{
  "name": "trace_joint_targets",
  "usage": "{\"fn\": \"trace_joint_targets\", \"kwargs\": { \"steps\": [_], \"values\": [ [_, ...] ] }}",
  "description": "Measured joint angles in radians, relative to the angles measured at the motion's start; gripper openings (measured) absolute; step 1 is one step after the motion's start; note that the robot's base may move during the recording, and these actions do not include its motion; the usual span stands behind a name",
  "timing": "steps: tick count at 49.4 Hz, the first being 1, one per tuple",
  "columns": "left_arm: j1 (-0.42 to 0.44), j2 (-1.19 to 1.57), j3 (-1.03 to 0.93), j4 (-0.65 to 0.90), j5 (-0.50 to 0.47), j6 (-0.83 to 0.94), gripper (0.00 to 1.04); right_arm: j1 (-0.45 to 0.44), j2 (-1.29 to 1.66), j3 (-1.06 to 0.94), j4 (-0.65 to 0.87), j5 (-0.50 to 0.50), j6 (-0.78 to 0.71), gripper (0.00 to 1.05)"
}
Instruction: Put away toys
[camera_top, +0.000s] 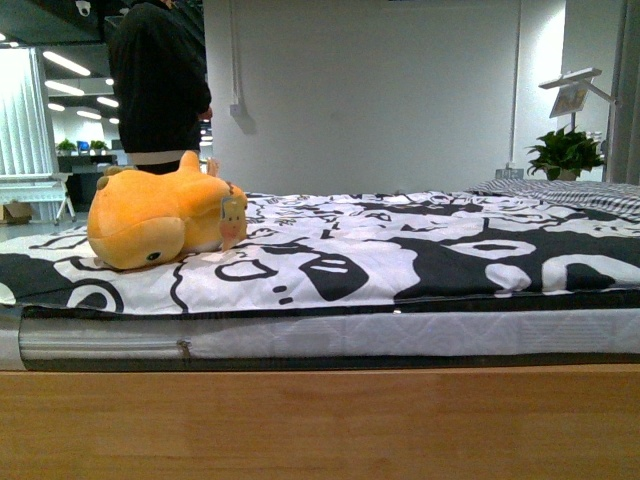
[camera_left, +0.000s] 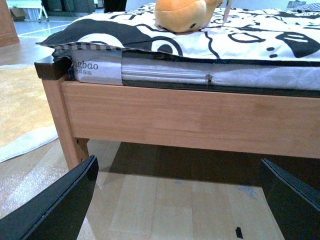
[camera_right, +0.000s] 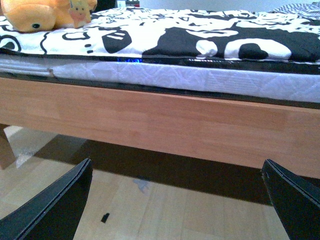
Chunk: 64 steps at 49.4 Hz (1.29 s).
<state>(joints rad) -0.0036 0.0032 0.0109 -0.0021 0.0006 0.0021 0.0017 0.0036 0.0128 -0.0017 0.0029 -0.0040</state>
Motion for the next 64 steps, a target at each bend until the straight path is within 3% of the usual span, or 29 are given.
{"fn": "trace_joint_targets", "kwargs": {
  "steps": [55,56,60,64],
  "values": [
    [-0.001,-0.001,0.0,0.0,-0.001,0.0,0.99,0.0,0.001,0.0,0.0,-0.003,0.0,1.04],
    [-0.001,-0.001,0.0,0.0,-0.001,0.0,0.99,-0.005,0.004,0.0,-0.002,-0.02,0.004,1.04],
    [0.0,-0.001,0.0,0.0,0.0,0.0,0.99,-0.145,0.089,0.021,-0.035,-0.384,0.095,1.04],
    [-0.001,-0.001,0.0,0.0,-0.001,0.0,0.99,-0.24,0.143,0.023,-0.008,-0.568,0.145,1.04]
  ]
}}
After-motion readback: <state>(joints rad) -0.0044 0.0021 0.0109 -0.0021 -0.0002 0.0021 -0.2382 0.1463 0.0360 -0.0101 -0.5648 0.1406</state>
